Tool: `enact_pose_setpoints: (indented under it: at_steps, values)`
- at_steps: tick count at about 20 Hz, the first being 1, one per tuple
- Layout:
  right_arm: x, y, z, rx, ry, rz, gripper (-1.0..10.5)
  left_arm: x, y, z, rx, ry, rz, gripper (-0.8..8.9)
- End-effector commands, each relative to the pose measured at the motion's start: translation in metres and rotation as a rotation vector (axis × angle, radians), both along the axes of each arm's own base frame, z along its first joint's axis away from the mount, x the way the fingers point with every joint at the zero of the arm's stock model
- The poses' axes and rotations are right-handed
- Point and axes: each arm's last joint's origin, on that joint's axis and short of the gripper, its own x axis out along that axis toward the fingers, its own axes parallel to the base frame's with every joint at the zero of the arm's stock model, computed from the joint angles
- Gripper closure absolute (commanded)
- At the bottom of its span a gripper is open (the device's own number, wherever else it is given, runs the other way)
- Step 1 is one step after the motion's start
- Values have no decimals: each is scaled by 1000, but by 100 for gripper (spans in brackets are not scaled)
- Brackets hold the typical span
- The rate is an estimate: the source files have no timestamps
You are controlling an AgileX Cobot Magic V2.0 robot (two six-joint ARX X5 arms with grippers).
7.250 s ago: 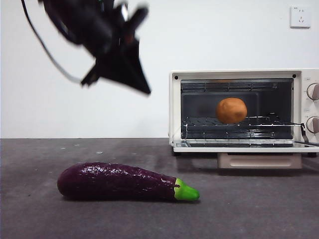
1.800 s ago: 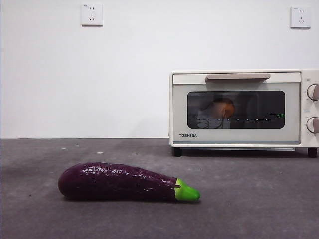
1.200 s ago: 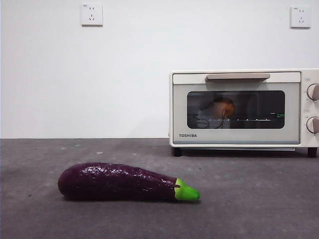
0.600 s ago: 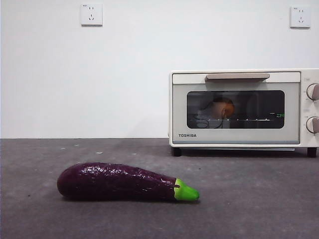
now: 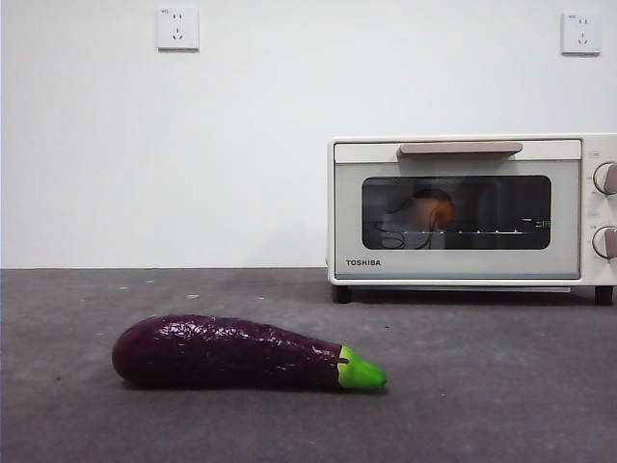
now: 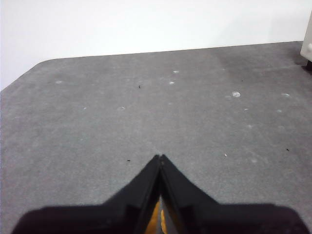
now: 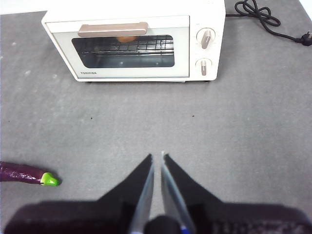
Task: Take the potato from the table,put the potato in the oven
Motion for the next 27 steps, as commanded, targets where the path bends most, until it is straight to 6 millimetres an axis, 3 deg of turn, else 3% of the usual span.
enact_pose_setpoints:
  at_steps: [1, 11, 16, 19, 21, 23, 27]
  values:
    - [-1, -1, -2, -9, 18, -6, 914, 1, 0, -3, -3, 4, 1, 817]
    - [-1, -1, -2, -9, 17, -11, 914, 1, 0, -3, -3, 13, 1, 817]
    - [-9, -7, 0, 2, -33, -195, 914, 1, 0, -3, -3, 13, 1, 817]
    - [-12, -8, 10, -19, -250, -293, 914, 1, 0, -3, -3, 13, 1, 817]
    - [-7, -4, 12, -64, -426, -225, 914, 1, 0, -3, -3, 13, 1, 817]
    - [0, 1, 3, -146, -582, -74, 914, 1, 0, -3, -3, 13, 1, 817]
    - [20, 7, -25, -204, -680, 63, 914, 1, 0, -3, -3, 13, 1, 817]
